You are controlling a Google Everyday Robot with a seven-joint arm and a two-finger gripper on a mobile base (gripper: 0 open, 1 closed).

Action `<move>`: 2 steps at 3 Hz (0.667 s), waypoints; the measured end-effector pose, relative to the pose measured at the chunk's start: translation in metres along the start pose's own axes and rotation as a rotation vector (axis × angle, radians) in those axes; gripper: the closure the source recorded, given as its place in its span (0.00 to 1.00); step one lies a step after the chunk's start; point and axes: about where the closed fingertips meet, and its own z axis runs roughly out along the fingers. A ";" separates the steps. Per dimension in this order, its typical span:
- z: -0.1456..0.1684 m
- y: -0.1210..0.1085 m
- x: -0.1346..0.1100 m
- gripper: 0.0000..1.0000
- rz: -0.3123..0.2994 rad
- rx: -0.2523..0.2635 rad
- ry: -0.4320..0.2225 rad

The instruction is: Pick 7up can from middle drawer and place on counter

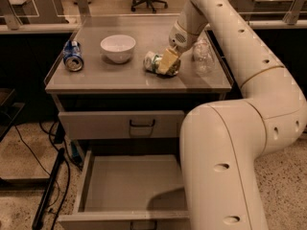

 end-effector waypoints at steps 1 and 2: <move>0.001 -0.003 0.001 1.00 0.005 -0.005 -0.021; 0.001 -0.003 0.001 0.81 0.005 -0.005 -0.021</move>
Offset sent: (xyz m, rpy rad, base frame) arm 0.0025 -0.0024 -0.0019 0.0216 -0.0033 -0.0037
